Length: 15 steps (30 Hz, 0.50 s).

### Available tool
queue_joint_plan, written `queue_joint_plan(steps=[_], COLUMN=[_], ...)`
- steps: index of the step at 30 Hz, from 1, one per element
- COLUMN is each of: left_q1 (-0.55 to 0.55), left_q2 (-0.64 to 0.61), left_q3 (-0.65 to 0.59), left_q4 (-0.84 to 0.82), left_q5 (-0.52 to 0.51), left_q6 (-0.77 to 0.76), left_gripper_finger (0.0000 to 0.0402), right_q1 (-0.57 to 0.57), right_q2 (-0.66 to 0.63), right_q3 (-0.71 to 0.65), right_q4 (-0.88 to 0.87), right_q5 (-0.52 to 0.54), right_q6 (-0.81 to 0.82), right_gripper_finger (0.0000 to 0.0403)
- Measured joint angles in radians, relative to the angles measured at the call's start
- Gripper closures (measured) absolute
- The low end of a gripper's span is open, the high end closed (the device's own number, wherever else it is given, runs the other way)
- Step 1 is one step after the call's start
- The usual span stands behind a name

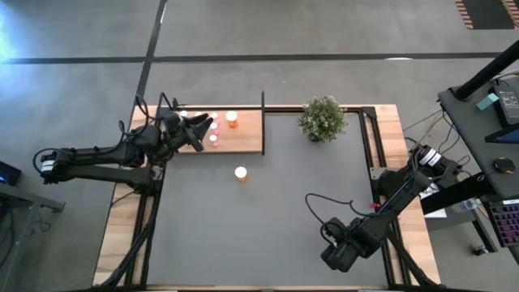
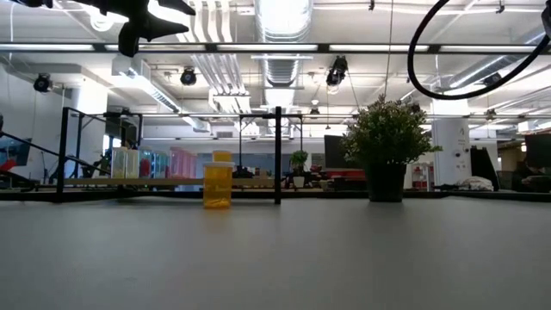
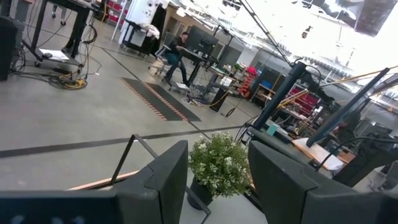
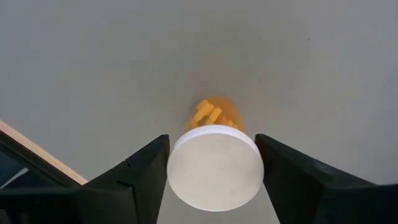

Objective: Pick and place medicine bottles onto shelf by color
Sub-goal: Move the orange pill bottles to the center of the table

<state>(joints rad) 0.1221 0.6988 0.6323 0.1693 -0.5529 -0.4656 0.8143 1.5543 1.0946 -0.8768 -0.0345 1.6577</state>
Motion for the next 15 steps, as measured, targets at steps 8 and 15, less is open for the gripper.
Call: queue_joint_plan(steps=[8,15], left_q1=[0.000,0.000], left_q2=[0.000,-0.002], left_q3=[0.000,0.000], left_q4=[-0.001,0.002], left_q5=[0.000,0.000], left_q6=[0.000,0.000], left_gripper_finger=[0.0248,0.0248], right_q1=[0.000,-0.025], right_q2=[0.000,0.000], right_q3=[0.000,0.000], right_q4=[0.001,-0.003], right_q5=[0.000,-0.002], right_q6=[-0.018,-0.065], right_gripper_finger=[0.0205,0.0191])
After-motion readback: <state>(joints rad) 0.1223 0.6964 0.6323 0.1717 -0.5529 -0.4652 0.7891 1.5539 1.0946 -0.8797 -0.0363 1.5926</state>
